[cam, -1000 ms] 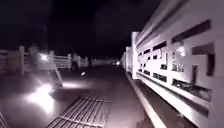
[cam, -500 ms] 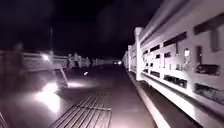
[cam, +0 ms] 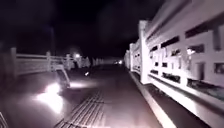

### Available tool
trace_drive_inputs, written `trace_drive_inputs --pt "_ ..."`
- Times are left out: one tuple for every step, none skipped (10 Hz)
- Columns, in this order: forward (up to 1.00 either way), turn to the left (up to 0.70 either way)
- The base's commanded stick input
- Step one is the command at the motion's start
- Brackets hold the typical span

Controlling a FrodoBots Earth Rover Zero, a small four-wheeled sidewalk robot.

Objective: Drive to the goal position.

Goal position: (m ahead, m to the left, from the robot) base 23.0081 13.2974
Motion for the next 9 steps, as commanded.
trace_drive_inputs --pt "0.7 0.0" --pt "0.7 0.0" --pt "0.7 0.0" --pt "0.7 0.0" --pt "0.7 0.0" --pt "0.7 0.0" --pt "0.7 0.0" --pt "0.7 0.0" --pt "0.7 -0.05"
